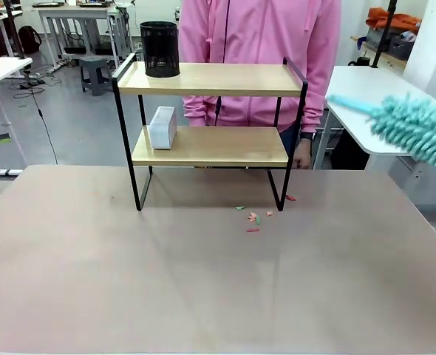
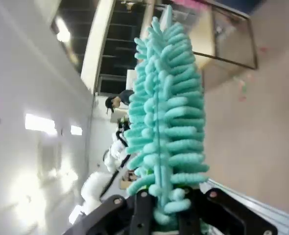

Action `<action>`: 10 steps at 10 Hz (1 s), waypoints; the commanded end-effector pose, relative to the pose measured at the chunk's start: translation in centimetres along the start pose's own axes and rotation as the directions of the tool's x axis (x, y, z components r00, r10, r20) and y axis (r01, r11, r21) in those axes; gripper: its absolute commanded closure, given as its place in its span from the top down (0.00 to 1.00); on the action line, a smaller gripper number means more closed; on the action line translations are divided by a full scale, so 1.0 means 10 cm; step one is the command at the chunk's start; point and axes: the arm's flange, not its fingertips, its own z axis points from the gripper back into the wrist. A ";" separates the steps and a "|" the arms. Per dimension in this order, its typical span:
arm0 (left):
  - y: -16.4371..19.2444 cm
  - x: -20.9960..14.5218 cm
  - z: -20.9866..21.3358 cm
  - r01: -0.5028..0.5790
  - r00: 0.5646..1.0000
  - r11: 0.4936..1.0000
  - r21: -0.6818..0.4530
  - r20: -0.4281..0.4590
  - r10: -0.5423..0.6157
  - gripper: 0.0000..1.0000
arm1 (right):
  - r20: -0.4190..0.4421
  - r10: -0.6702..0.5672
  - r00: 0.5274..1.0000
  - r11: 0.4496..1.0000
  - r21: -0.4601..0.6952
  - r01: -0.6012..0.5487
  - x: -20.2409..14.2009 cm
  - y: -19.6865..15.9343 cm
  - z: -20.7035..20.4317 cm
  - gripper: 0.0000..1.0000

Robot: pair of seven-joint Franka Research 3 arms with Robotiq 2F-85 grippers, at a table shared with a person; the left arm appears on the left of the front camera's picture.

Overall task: Clean the shelf.
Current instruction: Hand the Duster back to the human.

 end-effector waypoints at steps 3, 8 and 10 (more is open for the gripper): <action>-0.04 -0.05 0.05 -0.002 1.000 1.000 0.002 -0.016 0.002 1.00 | 0.077 -0.260 0.962 0.960 -0.087 0.266 -0.09 -0.37 -0.43 0.00; -0.04 -0.05 0.05 -0.002 1.000 1.000 0.002 -0.016 0.002 1.00 | 0.066 -0.252 0.966 0.961 -0.104 0.257 0.26 -0.43 -0.19 0.00; -0.04 -0.05 0.05 -0.002 1.000 1.000 0.002 -0.016 0.002 1.00 | 0.066 -0.252 0.966 0.961 -0.104 0.257 0.26 -0.43 -0.19 0.00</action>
